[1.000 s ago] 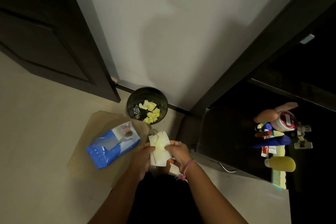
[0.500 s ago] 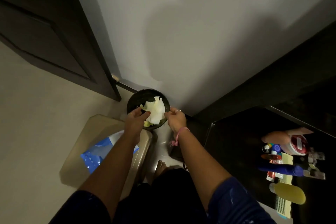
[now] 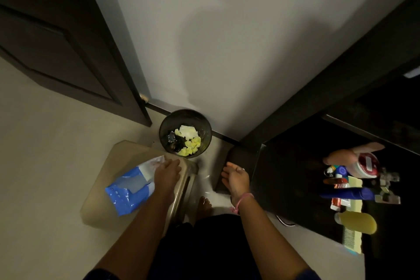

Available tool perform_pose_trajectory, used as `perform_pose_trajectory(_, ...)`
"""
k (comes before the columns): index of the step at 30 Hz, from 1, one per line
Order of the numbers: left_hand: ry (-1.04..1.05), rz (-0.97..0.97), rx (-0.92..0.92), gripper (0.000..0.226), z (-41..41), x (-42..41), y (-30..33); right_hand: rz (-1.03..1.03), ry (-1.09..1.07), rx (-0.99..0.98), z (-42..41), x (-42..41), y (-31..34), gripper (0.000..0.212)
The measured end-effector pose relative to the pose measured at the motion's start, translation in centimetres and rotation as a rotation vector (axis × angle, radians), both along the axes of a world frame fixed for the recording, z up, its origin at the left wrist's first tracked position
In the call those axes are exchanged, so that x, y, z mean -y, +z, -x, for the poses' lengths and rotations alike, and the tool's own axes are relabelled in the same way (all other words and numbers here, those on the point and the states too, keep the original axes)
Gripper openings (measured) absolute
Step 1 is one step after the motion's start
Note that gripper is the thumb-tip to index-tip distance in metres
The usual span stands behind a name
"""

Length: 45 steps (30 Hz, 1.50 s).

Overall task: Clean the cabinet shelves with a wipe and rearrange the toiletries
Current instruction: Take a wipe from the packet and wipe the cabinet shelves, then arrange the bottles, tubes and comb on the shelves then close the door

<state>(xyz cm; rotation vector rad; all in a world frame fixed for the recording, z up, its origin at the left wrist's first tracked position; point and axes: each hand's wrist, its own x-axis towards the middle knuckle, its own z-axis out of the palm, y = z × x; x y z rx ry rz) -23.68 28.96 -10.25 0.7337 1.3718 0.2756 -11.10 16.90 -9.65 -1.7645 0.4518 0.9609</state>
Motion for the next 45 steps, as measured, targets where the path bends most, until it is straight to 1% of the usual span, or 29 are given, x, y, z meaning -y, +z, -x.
perform_pose_trajectory(1, -0.008, 0.018, 0.009, 0.01, 0.0, 0.9, 0.1, -0.015, -0.028, 0.003, 0.2, 0.6, 0.1, 0.026)
perform_pose_trajectory(4, -0.099, 0.051, 0.023, 0.018, 0.0, 3.5, 0.5, -0.06, -0.13, 0.006, 0.4, 2.9, 0.7, 0.024)
perform_pose_trajectory(7, -0.102, 0.116, 0.066, 0.012, -0.4, 5.9, 0.9, -0.086, -0.188, 0.014, 0.5, 5.2, 1.5, 0.024)
perform_pose_trajectory(9, -0.127, 0.137, 0.095, 0.018, -1.0, 7.7, 1.5, -0.114, -0.226, 0.032, 0.6, 7.2, 2.0, 0.024)
perform_pose_trajectory(13, -0.257, 0.111, 0.118, 0.014, -2.5, 11.1, 2.2, -0.154, -0.334, 0.076, 0.5, 11.7, 3.0, 0.024)
perform_pose_trajectory(15, -0.298, 0.066, 0.118, 0.01, -3.4, 13.0, 2.6, -0.153, -0.404, 0.107, 0.0, 14.4, 3.6, 0.022)
perform_pose_trajectory(16, -0.335, 0.035, 0.125, 0.01, -4.0, 13.8, 2.8, -0.149, -0.435, 0.123, -0.3, 15.6, 3.8, 0.021)
perform_pose_trajectory(18, -0.442, 0.017, 0.167, 0.018, -5.5, 15.4, 3.2, -0.142, -0.499, 0.161, -1.0, 18.2, 4.2, 0.018)
perform_pose_trajectory(20, -0.525, 0.066, 0.275, 0.023, -7.3, 16.9, 3.6, -0.099, -0.568, 0.223, -1.9, 20.7, 4.4, 0.016)
perform_pose_trajectory(21, -0.572, 0.058, 0.281, 0.02, -8.0, 17.6, 3.6, -0.047, -0.602, 0.261, -2.4, 21.7, 4.3, 0.014)
perform_pose_trajectory(22, -0.619, 0.029, 0.251, 0.016, -8.8, 18.4, 3.6, 0.018, -0.64, 0.298, -3.0, 22.9, 4.3, 0.011)
perform_pose_trajectory(24, -0.703, -0.085, 0.197, 0.019, -10.4, 20.3, 3.8, 0.13, -0.719, 0.369, -4.1, 25.0, 4.1, 0.005)
perform_pose_trajectory(26, -0.749, -0.184, 0.156, 0.025, -12.3, 22.1, 4.2, 0.181, -0.754, 0.445, -5.1, 26.6, 4.3, 0.018)
perform_pose_trajectory(28, -0.777, -0.29, 0.118, 0.041, -14.5, 24.3, 4.9, 0.22, -0.702, 0.514, -6.2, 28.0, 4.4, 0.035)
perform_pose_trajectory(30, -0.77, -0.364, 0.109, 0.054, -17.0, 26.4, 5.4, 0.269, -0.596, 0.537, -7.4, 29.3, 4.0, 0.05)
perform_pose_trajectory(31, -0.766, -0.407, 0.11, 0.059, -18.1, 27.2, 5.5, 0.292, -0.538, 0.535, -7.9, 29.7, 3.7, 0.057)
perform_pose_trajectory(33, -0.793, -0.525, 0.11, 0.065, -20.0, 28.9, 5.7, 0.329, -0.427, 0.54, -9.0, 30.6, 3.3, 0.062)
perform_pose_trajectory(34, -0.821, -0.611, 0.118, 0.065, -20.9, 29.6, 5.9, 0.332, -0.374, 0.561, -9.5, 31.0, 3.0, 0.063)
perform_pose_trajectory(36, -0.866, -0.814, 0.15, 0.057, -22.1, 30.6, 6.0, 0.327, -0.269, 0.578, -10.2, 31.4, 2.8, 0.065)
perform_pose_trajectory(37, -0.874, -0.878, 0.165, 0.053, -22.7, 31.0, 6.0, 0.335, -0.217, 0.566, -10.5, 31.5, 2.7, 0.065)
perform_pose_trajectory(40, -0.937, -0.9, 0.164, 0.052, -24.0, 31.5, 6.0, 0.357, -0.135, 0.536, -11.1, 31.5, 2.5, 0.062)
perform_pose_trajectory(42, -0.985, -0.919, 0.169, 0.047, -24.8, 31.4, 5.6, 0.37, -0.14, 0.544, -11.4, 31.5, 2.4, 0.054)
perform_pose_trajectory(45, -0.984, -0.902, 0.173, 0.04, -25.1, 31.4, 5.2, 0.393, -0.119, 0.54, -11.8, 31.6, 1.8, 0.041)
